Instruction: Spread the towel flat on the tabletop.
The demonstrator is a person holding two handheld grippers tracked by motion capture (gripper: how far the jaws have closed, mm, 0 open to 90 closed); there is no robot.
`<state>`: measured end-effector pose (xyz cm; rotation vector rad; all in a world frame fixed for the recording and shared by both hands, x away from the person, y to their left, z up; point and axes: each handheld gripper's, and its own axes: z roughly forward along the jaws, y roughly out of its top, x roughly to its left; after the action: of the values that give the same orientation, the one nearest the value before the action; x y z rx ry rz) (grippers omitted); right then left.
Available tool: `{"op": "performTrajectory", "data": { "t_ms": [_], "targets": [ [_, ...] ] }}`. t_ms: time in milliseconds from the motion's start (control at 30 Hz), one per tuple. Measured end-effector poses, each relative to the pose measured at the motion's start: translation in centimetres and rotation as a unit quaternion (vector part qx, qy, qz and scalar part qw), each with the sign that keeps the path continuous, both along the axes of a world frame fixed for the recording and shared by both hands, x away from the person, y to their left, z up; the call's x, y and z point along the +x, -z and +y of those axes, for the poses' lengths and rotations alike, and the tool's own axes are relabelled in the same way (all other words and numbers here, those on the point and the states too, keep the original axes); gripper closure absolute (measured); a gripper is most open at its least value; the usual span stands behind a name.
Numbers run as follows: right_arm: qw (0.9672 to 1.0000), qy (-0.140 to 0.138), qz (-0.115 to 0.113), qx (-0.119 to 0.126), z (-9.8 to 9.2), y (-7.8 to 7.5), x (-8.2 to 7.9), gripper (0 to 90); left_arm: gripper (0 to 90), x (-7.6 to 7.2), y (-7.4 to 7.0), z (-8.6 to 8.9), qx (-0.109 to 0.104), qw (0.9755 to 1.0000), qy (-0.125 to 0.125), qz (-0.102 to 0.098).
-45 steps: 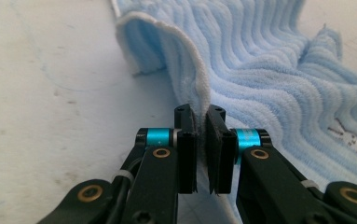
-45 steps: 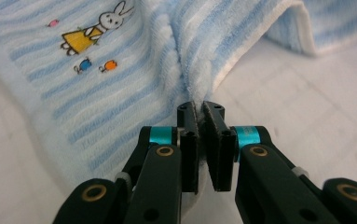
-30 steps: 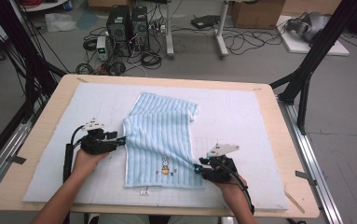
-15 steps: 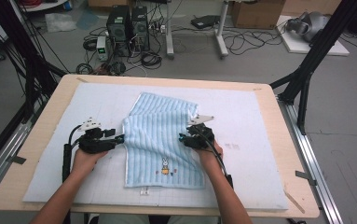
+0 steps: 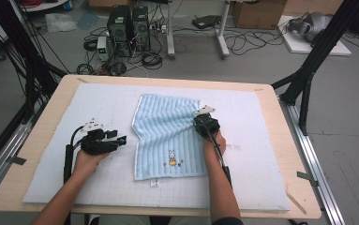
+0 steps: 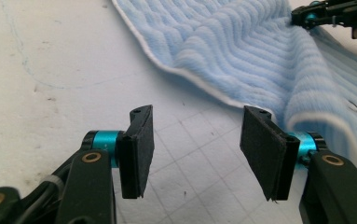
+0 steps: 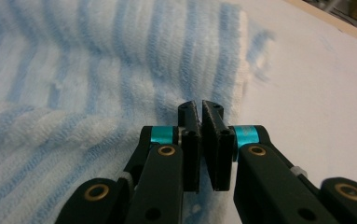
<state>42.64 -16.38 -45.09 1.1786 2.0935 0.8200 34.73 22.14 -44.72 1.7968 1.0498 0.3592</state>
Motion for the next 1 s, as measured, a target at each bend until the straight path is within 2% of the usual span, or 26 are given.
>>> {"op": "performTrajectory", "data": {
  "t_ms": [67, 100, 200, 267, 333, 400, 467, 567, 667, 733, 767, 800, 833, 900, 933, 1000],
  "targets": [
    [0.9998, 0.016, 0.002, 0.013, -0.4, 0.0, 0.0, 81.5, 44.7, -0.1, 0.0, -0.2, -0.005, 0.9999, 0.009, 0.001],
    [0.9997, 0.015, 0.003, 0.019, -0.6, -0.1, 0.0, 77.8, 44.8, -0.1, 0.0, -0.4, -0.009, 0.9999, 0.013, 0.001],
    [0.9991, -0.002, -0.001, 0.043, -1.0, -0.7, -0.6, 70.1, 45.0, -0.2, 0.0, -0.8, -0.022, 0.9994, 0.026, 0.003],
    [0.9978, -0.017, -0.011, 0.064, -1.5, -1.3, -1.4, 65.1, 45.2, 0.0, 0.0, -1.2, -0.019, 0.9993, 0.031, -0.001],
    [0.9971, -0.032, -0.011, 0.068, -1.9, -1.8, -2.3, 61.9, 45.2, 0.5, -0.1, -1.5, -0.012, 0.9996, 0.026, -0.003],
    [0.9973, -0.044, -0.003, 0.060, -2.4, -2.3, -3.2, 60.0, 45.2, 1.3, -0.3, -1.8, -0.016, 0.9997, 0.017, -0.001],
    [0.9963, -0.055, -0.017, 0.063, -3.0, -2.7, -4.2, 60.0, 45.7, 2.2, -0.5, -2.2, -0.017, 0.9998, 0.014, -0.001],
    [0.9944, -0.069, -0.019, 0.078, -3.9, -3.1, -5.7, 59.6, 47.5, 3.5, -0.6, -3.5, -0.010, 0.9998, 0.016, 0.008],
    [0.9928, -0.083, -0.016, 0.085, -4.5, -3.2, -7.0, 57.8, 45.8, 4.5, -0.2, -5.2, 0.029, 0.9989, 0.030, 0.020],
    [0.9927, -0.088, -0.014, 0.081, -4.8, -2.9, -7.8, 56.3, 46.0, 5.0, 0.2, -6.3, 0.065, 0.9970, 0.035, 0.024],
    [0.9927, -0.090, -0.005, 0.079, -4.9, -2.8, -8.0, 55.5, 47.5, 5.1, 0.4, -6.7, 0.084, 0.9957, 0.032, 0.025],
    [0.9929, -0.090, -0.005, 0.077, -5.0, -2.7, -8.4, 55.5, 52.6, 5.2, 0.2, -6.9, 0.100, 0.9944, 0.029, 0.019],
    [0.9924, -0.093, -0.004, 0.080, -5.1, -2.5, -8.6, 55.5, 59.0, 5.3, 0.2, -7.1, 0.106, 0.9940, 0.028, 0.010],
    [0.9921, -0.094, -0.001, 0.083, -5.2, -2.2, -8.9, 55.5, 77.0, 5.7, 0.2, -7.3, 0.120, 0.9924, 0.025, 0.005],
    [0.9919, -0.094, 0.002, 0.085, -5.2, -2.0, -9.0, 55.5, 82.2, 5.9, 0.2, -7.3, 0.122, 0.9923, 0.020, -0.002],
    [0.9922, -0.095, 0.002, 0.082, -5.3, -1.8, -9.1, 55.5, 85.4, 6.5, 0.2, -7.0, 0.137, 0.9905, 0.000, -0.010]
  ]
}}
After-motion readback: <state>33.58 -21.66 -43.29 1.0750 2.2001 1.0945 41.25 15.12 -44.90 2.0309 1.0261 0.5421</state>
